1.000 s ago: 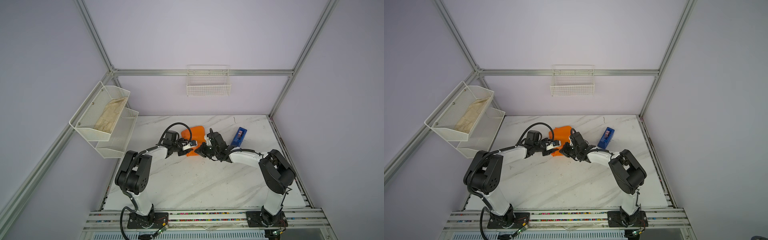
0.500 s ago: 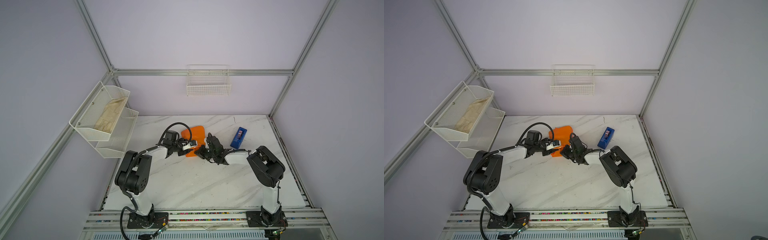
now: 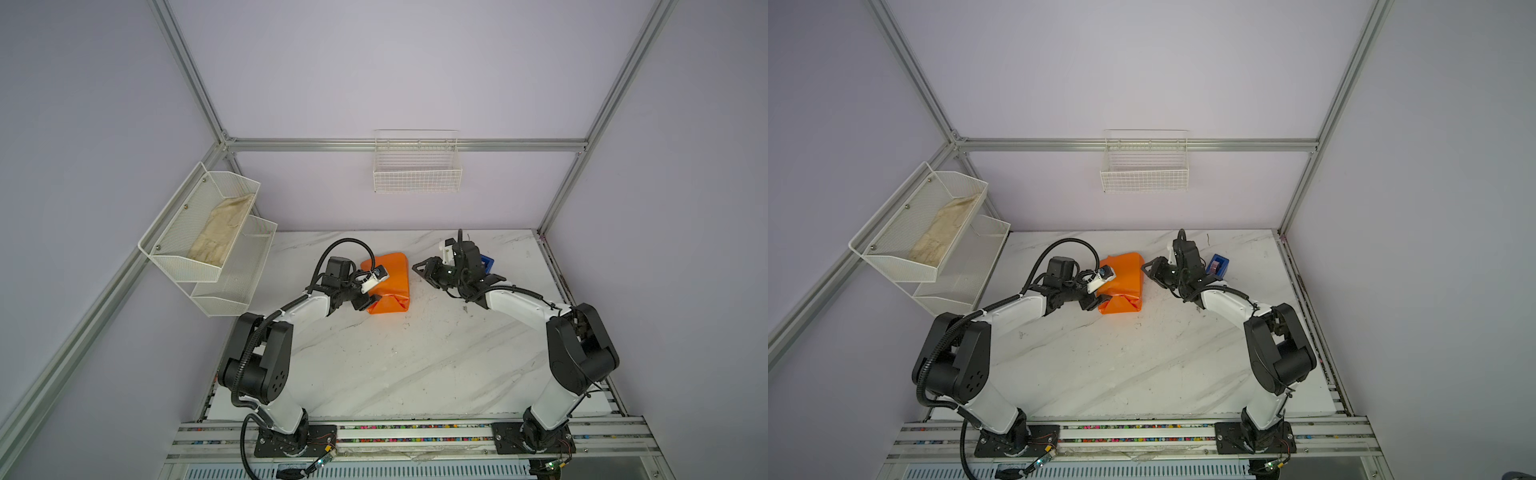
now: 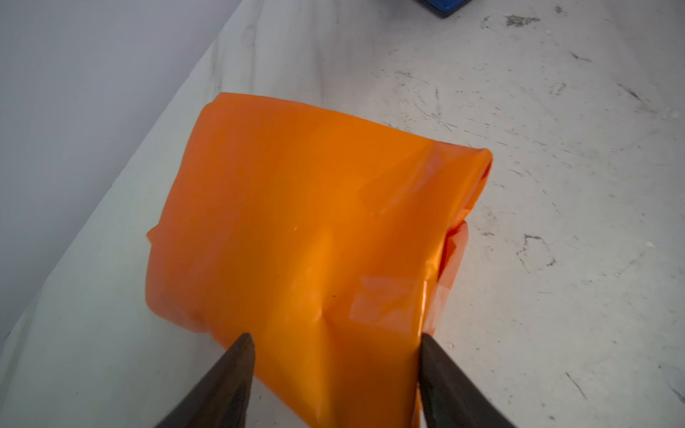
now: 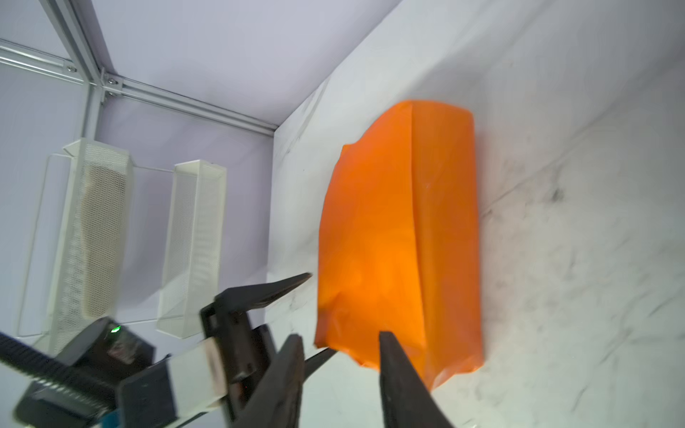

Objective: Wrap a gift box in wrapping paper
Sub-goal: Stick the wrapping paper to the gift box, then rotate the gift box at the center of the table.

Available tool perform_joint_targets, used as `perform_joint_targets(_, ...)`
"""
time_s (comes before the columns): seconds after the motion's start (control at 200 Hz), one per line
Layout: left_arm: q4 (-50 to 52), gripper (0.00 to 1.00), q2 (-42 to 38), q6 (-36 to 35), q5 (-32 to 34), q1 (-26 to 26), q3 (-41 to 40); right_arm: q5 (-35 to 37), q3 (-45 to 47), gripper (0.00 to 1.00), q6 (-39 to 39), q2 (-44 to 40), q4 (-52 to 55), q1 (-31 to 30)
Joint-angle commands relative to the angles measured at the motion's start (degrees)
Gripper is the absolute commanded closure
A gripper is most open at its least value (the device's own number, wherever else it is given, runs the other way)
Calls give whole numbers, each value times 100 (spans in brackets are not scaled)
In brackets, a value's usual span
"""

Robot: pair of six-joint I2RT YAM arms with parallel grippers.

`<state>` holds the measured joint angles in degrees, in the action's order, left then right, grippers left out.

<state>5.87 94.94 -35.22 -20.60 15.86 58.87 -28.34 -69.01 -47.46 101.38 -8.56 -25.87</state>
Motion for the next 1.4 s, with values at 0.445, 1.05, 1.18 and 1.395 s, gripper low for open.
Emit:
perform_joint_targets(0.445,1771,24,1297,2667,282,-583,2523,-1524,-1395,52,1012,2023,1020,-109)
perform_joint_targets(1.05,3610,30,2144,979,-2449,-788,3458,-849,231,63,-313,-392,336,-1534)
perform_joint_targets(1.18,3919,30,2177,492,-2796,-554,3479,-1023,643,55,177,-1120,818,-554)
perform_joint_targets(1.395,4655,31,2410,-156,-3185,10,3846,-2023,813,41,1202,-993,1227,1198)
